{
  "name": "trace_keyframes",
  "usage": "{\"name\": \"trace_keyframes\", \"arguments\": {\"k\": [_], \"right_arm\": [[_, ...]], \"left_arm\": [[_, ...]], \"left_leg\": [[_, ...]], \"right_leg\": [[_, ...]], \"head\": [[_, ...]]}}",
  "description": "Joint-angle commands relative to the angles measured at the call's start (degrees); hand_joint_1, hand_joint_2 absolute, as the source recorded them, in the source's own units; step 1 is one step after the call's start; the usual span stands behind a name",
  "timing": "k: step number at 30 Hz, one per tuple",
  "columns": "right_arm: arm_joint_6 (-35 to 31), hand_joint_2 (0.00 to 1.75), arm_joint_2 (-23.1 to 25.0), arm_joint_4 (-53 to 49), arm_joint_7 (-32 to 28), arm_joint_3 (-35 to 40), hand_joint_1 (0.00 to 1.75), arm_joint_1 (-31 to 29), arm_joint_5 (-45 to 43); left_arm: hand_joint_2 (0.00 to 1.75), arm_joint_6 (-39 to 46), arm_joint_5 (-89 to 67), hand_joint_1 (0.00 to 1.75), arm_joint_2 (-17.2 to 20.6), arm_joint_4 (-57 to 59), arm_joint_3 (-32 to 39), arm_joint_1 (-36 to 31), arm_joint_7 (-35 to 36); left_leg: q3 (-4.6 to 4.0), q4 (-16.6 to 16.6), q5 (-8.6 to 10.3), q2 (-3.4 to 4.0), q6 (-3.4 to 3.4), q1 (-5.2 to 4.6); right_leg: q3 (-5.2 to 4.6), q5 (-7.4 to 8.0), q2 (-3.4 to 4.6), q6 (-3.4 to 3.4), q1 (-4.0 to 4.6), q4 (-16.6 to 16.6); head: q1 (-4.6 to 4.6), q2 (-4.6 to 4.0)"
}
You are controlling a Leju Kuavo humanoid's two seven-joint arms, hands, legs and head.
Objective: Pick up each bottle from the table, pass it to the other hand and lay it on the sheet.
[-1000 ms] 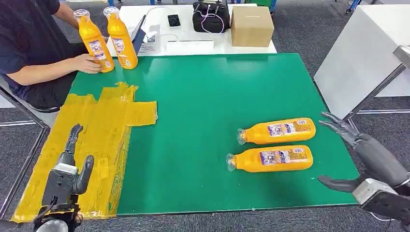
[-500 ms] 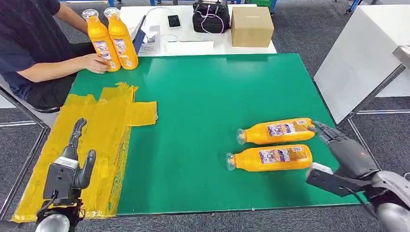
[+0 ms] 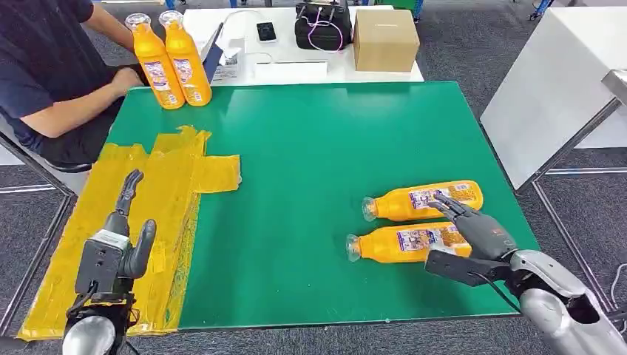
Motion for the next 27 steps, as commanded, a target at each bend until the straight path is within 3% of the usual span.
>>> {"name": "trace_keyframes", "arguments": {"k": [1, 12, 20, 27], "right_arm": [[-0.26, 1.75, 3.02, 8.69, 0.66, 5.76, 0.00, -5.52, 0.37], [-0.08, 1.75, 3.30, 14.25, 1.46, 8.64, 0.00, -6.57, 1.83], [-4.06, 1.75, 3.30, 21.32, 1.48, 9.84, 0.00, -1.92, 9.36], [-4.34, 1.75, 3.63, 21.56, 1.36, 9.72, 0.00, -2.07, 9.65]], "left_arm": [[0.00, -0.02, 0.41, 0.00, 1.18, 3.41, -2.25, -2.07, 0.39], [0.00, -0.01, 0.64, 0.00, 1.47, 3.67, -3.41, -3.08, 0.52], [0.00, 0.24, 1.54, 0.00, 1.81, 4.39, -4.14, -3.80, 0.84], [0.00, 0.26, 1.56, 0.00, 1.81, 4.31, -4.20, -3.79, 0.84]], "left_leg": [[0.29, -0.08, -0.07, 0.10, -0.07, 0.05], [0.22, -0.07, -0.03, 0.01, -0.06, 0.04], [0.25, -0.09, -0.03, -0.17, -0.05, 0.06], [0.35, -0.09, -0.07, -0.09, -0.08, 0.08]], "right_leg": [[0.30, -0.03, 0.07, -0.04, 0.05, -0.14], [0.25, 0.00, 0.00, -0.03, 0.04, -0.13], [0.34, -0.05, -0.18, -0.03, 0.06, -0.18], [0.43, -0.06, -0.12, -0.04, 0.07, -0.20]], "head": [[-0.02, 0.00], [-0.02, 0.00], [-0.02, 0.00], [-0.02, 0.00]]}}
